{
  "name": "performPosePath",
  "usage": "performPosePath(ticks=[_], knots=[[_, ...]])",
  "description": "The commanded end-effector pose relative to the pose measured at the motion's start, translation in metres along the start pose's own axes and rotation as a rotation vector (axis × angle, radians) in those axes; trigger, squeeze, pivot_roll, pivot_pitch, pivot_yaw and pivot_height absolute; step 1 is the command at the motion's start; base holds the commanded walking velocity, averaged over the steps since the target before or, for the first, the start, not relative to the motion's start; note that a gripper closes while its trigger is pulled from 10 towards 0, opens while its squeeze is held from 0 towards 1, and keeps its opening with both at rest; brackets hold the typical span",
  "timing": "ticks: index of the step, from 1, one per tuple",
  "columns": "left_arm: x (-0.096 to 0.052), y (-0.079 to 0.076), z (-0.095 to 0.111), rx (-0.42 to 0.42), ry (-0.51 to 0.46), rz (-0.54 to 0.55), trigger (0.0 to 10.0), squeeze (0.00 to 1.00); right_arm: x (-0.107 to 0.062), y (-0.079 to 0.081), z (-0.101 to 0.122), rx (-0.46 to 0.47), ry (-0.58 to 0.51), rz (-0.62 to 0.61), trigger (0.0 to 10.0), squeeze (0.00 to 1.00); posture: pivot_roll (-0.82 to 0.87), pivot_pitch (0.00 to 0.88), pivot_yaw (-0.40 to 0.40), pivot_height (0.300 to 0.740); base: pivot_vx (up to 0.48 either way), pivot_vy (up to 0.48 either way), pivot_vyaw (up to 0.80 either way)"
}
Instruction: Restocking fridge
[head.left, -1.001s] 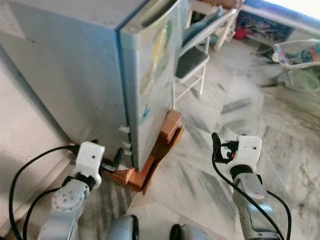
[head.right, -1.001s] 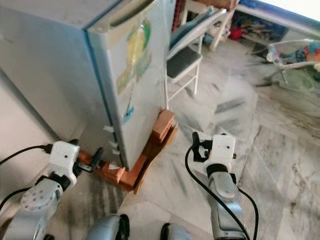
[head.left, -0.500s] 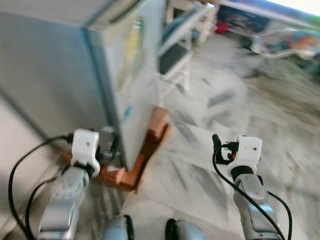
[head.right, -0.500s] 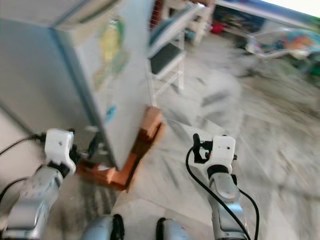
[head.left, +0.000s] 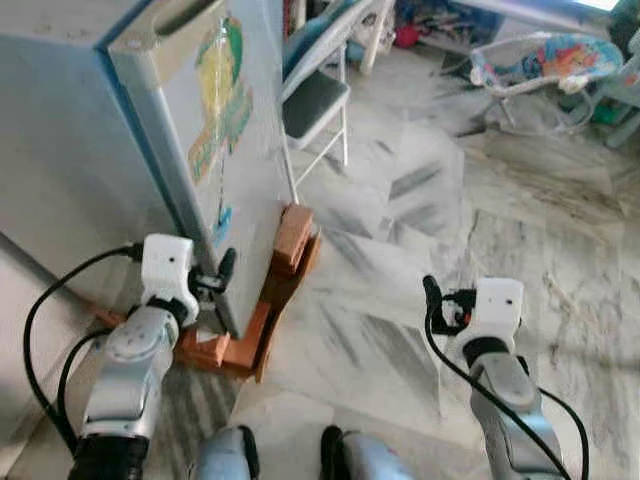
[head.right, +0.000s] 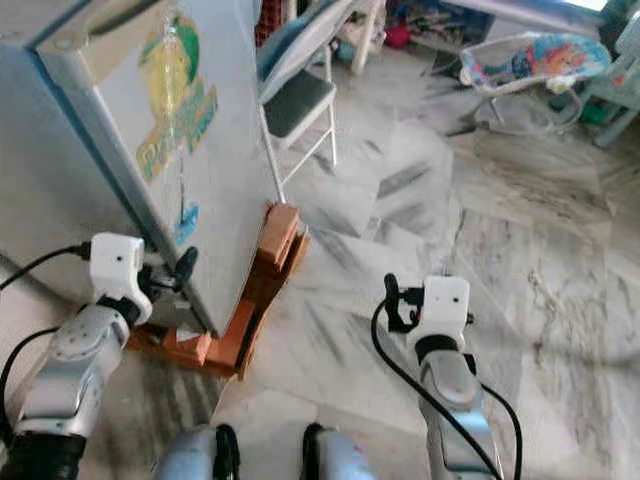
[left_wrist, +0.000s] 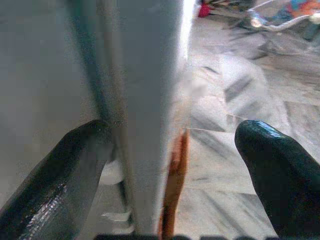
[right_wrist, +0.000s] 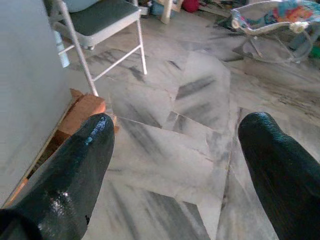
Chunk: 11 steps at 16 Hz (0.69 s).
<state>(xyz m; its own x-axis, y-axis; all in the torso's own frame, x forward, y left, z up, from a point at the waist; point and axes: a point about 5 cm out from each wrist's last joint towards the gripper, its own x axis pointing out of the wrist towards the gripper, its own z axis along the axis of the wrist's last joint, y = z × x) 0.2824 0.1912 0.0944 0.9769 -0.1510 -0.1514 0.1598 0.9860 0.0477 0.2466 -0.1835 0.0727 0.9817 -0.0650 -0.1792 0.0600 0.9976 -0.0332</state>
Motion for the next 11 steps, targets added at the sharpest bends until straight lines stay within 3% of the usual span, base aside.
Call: performPosePath(ticks=[1,2,5,8,11], knots=[[0.002,0.004,-0.003,0.023,0.003,0.046,10.0,0.00,-0.003,-0.003,0.002,-0.009,-0.002,-0.008,10.0,0.00,0.09,0.167,-0.099,0.740,0.000,0.000,0.00],[0.003,0.006,-0.002,0.027,-0.003,0.069,10.0,0.00,-0.003,-0.003,0.002,-0.009,-0.001,-0.006,10.0,0.00,0.09,0.167,-0.099,0.740,0.000,0.000,0.00],[0.011,-0.004,0.006,-0.006,-0.030,-0.003,10.0,0.00,-0.008,-0.005,0.000,-0.029,0.021,0.021,10.0,0.00,0.09,0.167,-0.108,0.740,0.000,0.000,0.00],[0.023,-0.024,0.019,0.025,-0.078,-0.110,10.0,0.00,-0.017,-0.019,-0.015,-0.119,0.114,0.008,10.0,0.00,0.08,0.166,-0.107,0.740,0.000,0.000,0.00],[0.030,-0.035,0.023,0.069,-0.088,-0.177,10.0,0.00,-0.022,-0.026,-0.018,-0.114,0.144,0.013,10.0,0.00,0.07,0.167,-0.108,0.740,0.000,0.000,0.00]])
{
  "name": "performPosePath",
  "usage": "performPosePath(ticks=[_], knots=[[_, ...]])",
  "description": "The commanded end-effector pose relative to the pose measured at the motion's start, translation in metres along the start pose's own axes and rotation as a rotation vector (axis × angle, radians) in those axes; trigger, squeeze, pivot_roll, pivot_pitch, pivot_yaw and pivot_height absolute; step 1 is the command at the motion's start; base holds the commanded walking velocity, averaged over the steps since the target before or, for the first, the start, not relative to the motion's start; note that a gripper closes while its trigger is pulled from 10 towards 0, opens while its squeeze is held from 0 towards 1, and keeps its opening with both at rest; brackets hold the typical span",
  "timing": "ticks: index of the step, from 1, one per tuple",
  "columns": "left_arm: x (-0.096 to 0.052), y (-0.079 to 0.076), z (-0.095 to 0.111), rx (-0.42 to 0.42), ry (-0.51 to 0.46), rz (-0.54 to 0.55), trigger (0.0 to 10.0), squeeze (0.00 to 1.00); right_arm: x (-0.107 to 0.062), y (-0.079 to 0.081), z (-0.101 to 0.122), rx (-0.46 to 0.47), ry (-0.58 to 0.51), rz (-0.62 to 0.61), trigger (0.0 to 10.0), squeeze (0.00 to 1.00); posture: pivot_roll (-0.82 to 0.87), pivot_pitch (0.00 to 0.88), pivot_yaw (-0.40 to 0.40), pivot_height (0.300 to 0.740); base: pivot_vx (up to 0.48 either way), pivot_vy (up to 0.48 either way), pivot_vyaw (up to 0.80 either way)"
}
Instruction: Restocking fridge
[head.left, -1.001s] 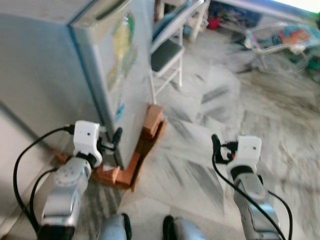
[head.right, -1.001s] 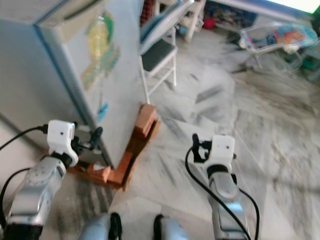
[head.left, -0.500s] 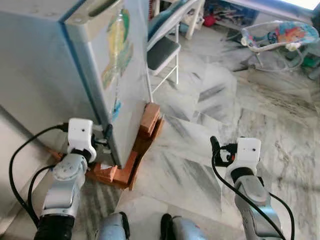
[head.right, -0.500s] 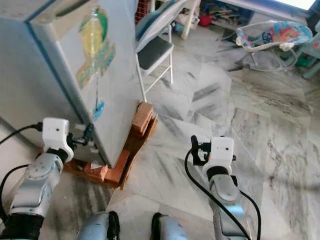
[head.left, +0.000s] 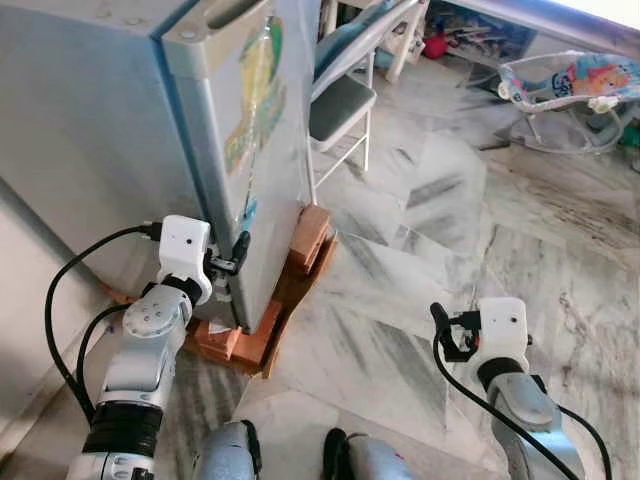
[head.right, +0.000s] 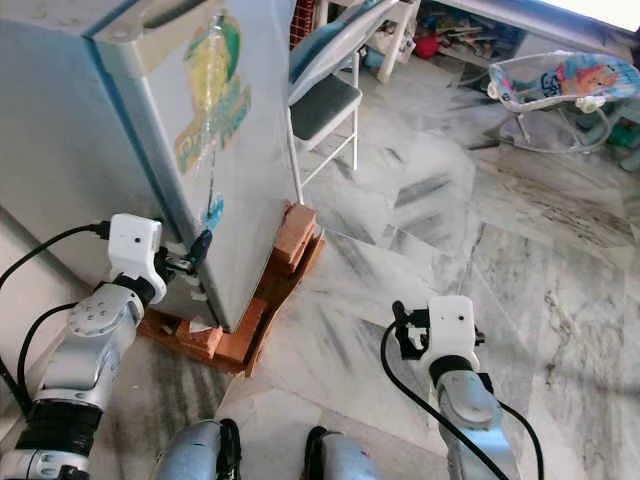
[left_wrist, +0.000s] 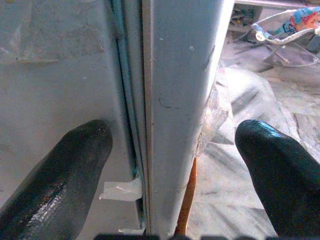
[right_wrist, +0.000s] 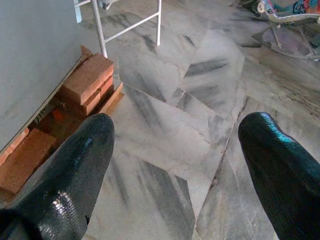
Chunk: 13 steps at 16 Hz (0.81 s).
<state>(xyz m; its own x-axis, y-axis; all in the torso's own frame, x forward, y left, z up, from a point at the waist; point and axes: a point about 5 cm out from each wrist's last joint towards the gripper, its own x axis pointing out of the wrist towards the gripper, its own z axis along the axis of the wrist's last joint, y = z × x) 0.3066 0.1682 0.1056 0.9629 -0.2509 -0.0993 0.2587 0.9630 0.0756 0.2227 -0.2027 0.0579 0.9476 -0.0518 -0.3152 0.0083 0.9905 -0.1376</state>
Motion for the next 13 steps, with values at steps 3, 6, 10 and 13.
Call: performPosePath(ticks=[3,6,10,13], knots=[[0.014,-0.046,0.019,0.086,-0.062,-0.277,10.0,0.00,-0.007,-0.004,-0.009,-0.022,0.078,0.046,10.0,0.00,0.07,0.166,-0.111,0.740,0.000,0.000,0.00],[-0.003,-0.126,0.031,0.119,-0.100,-0.670,10.0,0.00,-0.016,-0.005,-0.026,-0.063,0.187,0.142,10.0,0.00,0.08,0.169,-0.113,0.740,0.000,0.000,0.00],[-0.004,-0.151,0.036,0.054,-0.111,-0.761,10.0,0.00,-0.032,-0.014,-0.042,-0.088,0.266,0.169,10.0,0.00,0.06,0.171,-0.100,0.740,0.000,0.000,0.00],[0.001,-0.106,0.032,0.034,-0.084,-0.573,10.0,0.00,-0.032,-0.011,-0.043,-0.080,0.262,0.172,10.0,0.00,0.07,0.173,-0.096,0.740,0.000,0.000,0.00]])
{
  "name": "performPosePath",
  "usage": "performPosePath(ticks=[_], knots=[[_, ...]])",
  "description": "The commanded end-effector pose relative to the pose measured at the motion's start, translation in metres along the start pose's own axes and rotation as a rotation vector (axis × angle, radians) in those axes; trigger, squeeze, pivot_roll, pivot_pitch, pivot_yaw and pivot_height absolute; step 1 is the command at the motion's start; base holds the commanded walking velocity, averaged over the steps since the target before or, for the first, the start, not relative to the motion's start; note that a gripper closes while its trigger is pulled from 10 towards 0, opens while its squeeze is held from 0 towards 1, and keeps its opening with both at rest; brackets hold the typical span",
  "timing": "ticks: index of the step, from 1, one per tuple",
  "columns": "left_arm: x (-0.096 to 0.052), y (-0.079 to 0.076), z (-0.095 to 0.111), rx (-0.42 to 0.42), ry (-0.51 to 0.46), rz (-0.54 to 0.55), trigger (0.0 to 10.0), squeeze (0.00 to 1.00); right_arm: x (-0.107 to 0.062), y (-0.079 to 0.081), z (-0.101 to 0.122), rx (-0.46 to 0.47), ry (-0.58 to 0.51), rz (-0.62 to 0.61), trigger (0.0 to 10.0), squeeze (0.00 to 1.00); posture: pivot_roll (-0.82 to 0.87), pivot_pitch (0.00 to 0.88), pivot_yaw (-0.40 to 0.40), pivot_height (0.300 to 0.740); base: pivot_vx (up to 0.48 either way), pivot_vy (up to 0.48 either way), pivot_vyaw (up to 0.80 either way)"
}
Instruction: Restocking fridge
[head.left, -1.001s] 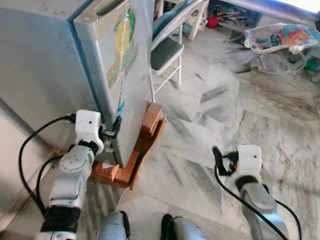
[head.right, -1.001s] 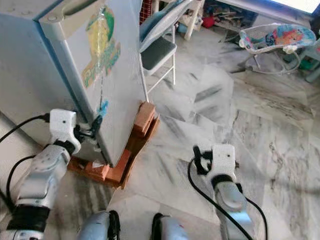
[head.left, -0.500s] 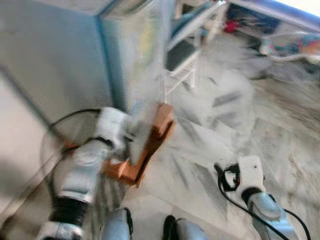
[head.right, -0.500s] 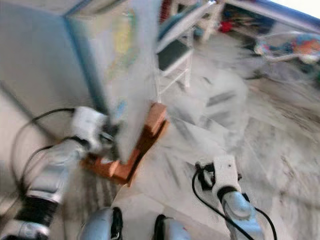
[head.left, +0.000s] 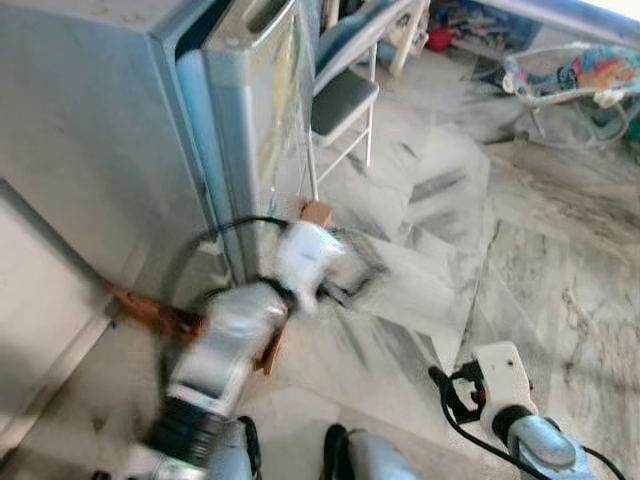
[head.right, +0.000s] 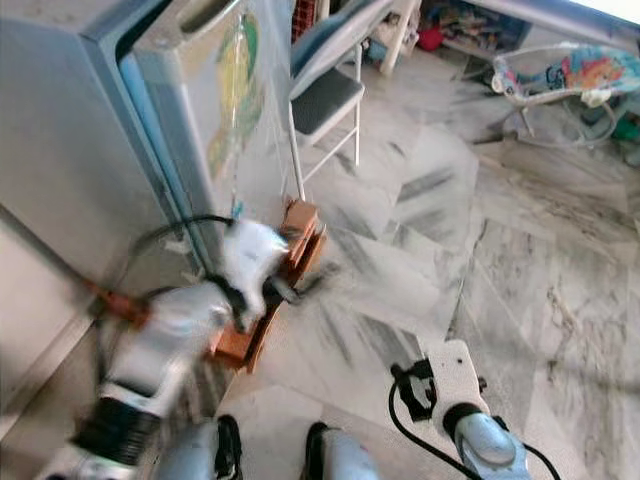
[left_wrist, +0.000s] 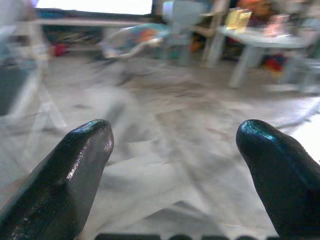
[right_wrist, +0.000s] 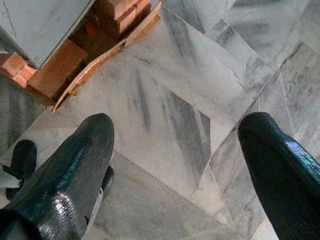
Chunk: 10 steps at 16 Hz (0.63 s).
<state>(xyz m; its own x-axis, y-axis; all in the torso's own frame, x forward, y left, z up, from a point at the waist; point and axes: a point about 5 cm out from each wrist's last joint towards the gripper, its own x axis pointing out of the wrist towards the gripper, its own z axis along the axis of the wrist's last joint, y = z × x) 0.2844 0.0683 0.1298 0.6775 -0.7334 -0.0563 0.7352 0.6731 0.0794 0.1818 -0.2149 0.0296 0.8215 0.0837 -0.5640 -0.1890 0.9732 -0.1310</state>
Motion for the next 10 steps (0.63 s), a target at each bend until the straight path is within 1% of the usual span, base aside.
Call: performPosePath(ticks=[1,2,3,4,6,7,8,9,10], knots=[[-0.005,0.000,-0.004,-0.016,0.015,0.010,10.0,0.00,-0.002,-0.001,-0.003,0.003,0.008,-0.006,10.0,0.00,0.07,0.173,-0.096,0.740,0.000,0.000,0.00],[-0.014,0.001,-0.009,-0.022,0.041,0.019,10.0,0.00,-0.002,-0.001,-0.003,-0.001,0.009,-0.003,10.0,0.00,0.07,0.175,-0.097,0.740,0.000,0.000,0.00],[-0.036,0.000,-0.027,-0.038,0.117,0.021,10.0,0.00,-0.003,-0.001,-0.004,-0.001,0.011,-0.001,10.0,0.00,0.07,0.177,-0.099,0.740,0.000,0.000,0.00],[-0.048,-0.002,-0.037,-0.051,0.159,0.020,10.0,0.00,-0.003,-0.002,-0.004,-0.002,0.011,0.000,10.0,0.00,0.07,0.177,-0.100,0.740,0.000,0.000,0.00],[-0.068,0.001,-0.051,-0.051,0.217,0.067,10.0,0.00,-0.002,-0.003,-0.004,-0.006,0.012,0.003,10.0,0.00,0.08,0.179,-0.106,0.740,0.000,0.000,0.00],[-0.076,0.009,-0.057,-0.037,0.236,0.141,10.0,0.00,0.000,-0.003,-0.003,-0.011,0.012,0.005,10.0,0.00,0.09,0.180,-0.109,0.740,0.000,0.000,0.00],[-0.081,0.017,-0.060,-0.029,0.246,0.214,10.0,0.00,0.001,-0.003,-0.002,-0.015,0.010,0.008,10.0,0.00,0.09,0.180,-0.111,0.740,0.000,0.000,0.00],[-0.088,0.041,-0.060,-0.020,0.231,0.391,10.0,0.00,0.004,-0.002,0.000,-0.024,0.002,0.012,10.0,0.00,0.09,0.177,-0.116,0.740,0.000,0.000,0.00],[-0.088,0.057,-0.055,0.009,0.208,0.510,10.0,0.00,0.005,-0.003,0.005,-0.032,-0.019,0.002,10.0,0.00,0.09,0.177,-0.116,0.740,0.000,0.000,0.00]])
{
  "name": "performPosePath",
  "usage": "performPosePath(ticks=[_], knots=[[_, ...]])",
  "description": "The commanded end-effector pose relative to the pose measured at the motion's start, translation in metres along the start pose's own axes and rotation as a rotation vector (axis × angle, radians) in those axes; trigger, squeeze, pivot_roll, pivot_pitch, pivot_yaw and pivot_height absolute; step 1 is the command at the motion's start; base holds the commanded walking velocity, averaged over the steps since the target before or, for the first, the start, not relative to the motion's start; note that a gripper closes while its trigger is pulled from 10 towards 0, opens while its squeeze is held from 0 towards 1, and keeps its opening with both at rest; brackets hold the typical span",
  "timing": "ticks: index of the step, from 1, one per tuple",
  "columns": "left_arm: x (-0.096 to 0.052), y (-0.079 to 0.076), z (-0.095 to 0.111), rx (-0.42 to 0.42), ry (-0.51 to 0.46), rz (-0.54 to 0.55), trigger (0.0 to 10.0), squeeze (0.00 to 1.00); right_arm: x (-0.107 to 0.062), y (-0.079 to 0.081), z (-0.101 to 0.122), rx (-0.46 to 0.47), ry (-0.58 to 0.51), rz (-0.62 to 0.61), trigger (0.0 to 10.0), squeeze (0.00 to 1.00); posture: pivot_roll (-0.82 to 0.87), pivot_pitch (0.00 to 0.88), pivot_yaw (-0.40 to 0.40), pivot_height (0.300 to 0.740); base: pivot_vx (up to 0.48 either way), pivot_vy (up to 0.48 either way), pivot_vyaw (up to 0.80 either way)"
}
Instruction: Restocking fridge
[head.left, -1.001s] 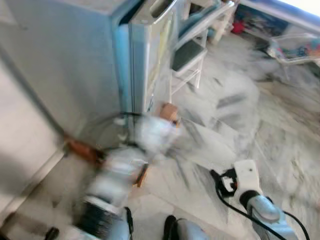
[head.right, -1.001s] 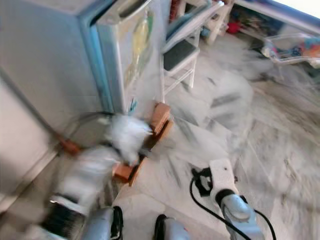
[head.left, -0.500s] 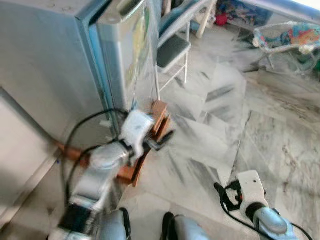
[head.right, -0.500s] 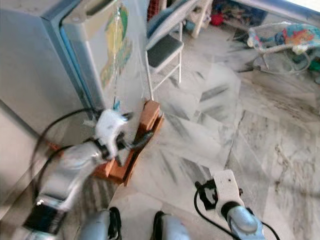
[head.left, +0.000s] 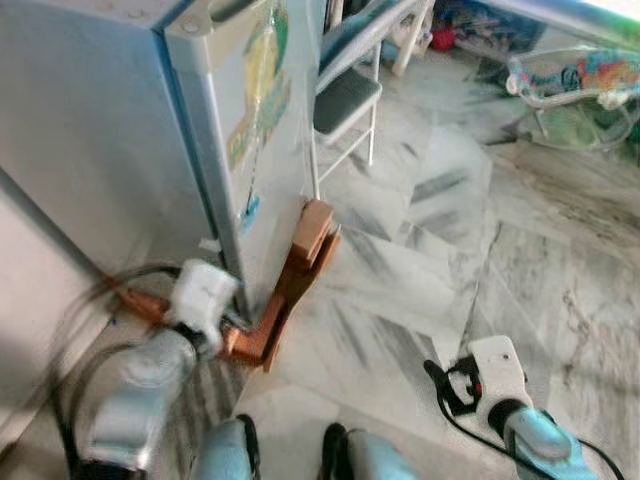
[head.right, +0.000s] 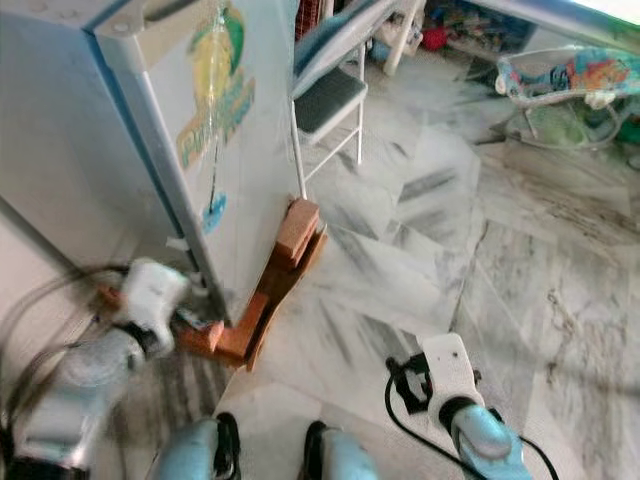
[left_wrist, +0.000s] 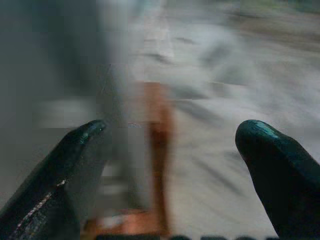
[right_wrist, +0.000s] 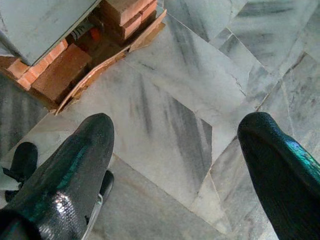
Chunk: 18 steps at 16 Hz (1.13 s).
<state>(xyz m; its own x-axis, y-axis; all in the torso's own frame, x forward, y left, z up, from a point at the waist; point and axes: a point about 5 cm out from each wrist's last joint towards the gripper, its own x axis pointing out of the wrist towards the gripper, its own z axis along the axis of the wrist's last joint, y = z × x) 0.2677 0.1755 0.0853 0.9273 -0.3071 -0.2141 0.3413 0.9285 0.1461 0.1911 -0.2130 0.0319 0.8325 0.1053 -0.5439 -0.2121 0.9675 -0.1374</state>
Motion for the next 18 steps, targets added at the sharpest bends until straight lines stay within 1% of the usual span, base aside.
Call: performPosePath(ticks=[1,2,3,5,6,8,10,11,12,13,14,18], knots=[[0.002,0.007,0.002,-0.005,-0.017,0.067,10.0,0.00,-0.001,-0.003,-0.001,-0.013,0.001,-0.016,10.0,0.00,0.09,0.177,-0.116,0.740,0.000,0.000,0.00],[0.003,0.010,0.004,-0.013,-0.023,0.085,10.0,0.00,0.000,-0.003,0.000,-0.012,-0.002,-0.016,10.0,0.00,0.09,0.174,-0.117,0.740,0.000,0.000,0.00],[0.010,0.014,0.013,-0.038,-0.048,0.096,10.0,0.00,0.001,-0.002,0.003,-0.011,-0.008,-0.012,10.0,0.00,0.09,0.171,-0.116,0.740,0.000,0.000,0.00],[0.021,0.012,0.024,-0.046,-0.081,0.054,10.0,0.00,0.001,-0.001,0.003,-0.012,-0.011,-0.007,10.0,0.00,0.08,0.172,-0.112,0.740,0.000,0.000,0.00],[0.022,0.011,0.026,-0.046,-0.086,0.046,10.0,0.00,0.001,-0.001,0.003,-0.011,-0.011,-0.007,10.0,0.00,0.08,0.172,-0.112,0.740,0.000,0.000,0.00],[0.034,0.009,0.034,-0.039,-0.119,0.050,10.0,0.00,0.000,0.000,0.002,-0.009,-0.013,-0.008,10.0,0.00,0.07,0.177,-0.108,0.740,0.000,0.000,0.00],[0.041,0.009,0.040,-0.045,-0.135,0.052,10.0,0.00,-0.001,0.001,0.000,-0.012,-0.012,-0.008,10.0,0.00,0.07,0.180,-0.106,0.740,0.000,0.000,0.00],[0.043,0.007,0.044,-0.070,-0.144,0.028,10.0,0.00,-0.001,0.001,0.000,-0.013,-0.010,-0.006,10.0,0.00,0.07,0.180,-0.106,0.740,0.000,0.000,0.00],[0.043,0.004,0.044,-0.084,-0.141,-0.004,10.0,0.00,-0.002,0.001,0.000,-0.013,-0.010,-0.006,10.0,0.00,0.07,0.183,-0.108,0.740,0.000,0.000,0.00],[0.042,-0.005,0.045,-0.083,-0.138,-0.071,10.0,0.00,-0.002,0.002,-0.001,-0.015,-0.009,-0.003,10.0,0.00,0.07,0.185,-0.108,0.740,0.000,0.000,0.00],[0.042,-0.010,0.044,-0.059,-0.135,-0.096,10.0,0.00,-0.001,0.002,-0.001,-0.015,-0.008,0.000,10.0,0.00,0.07,0.185,-0.108,0.740,0.000,0.000,0.00],[0.042,-0.013,0.042,-0.071,-0.121,-0.128,10.0,0.00,-0.001,0.003,-0.001,-0.015,-0.008,0.005,10.0,0.00,0.07,0.188,-0.107,0.740,0.000,0.000,0.00]])
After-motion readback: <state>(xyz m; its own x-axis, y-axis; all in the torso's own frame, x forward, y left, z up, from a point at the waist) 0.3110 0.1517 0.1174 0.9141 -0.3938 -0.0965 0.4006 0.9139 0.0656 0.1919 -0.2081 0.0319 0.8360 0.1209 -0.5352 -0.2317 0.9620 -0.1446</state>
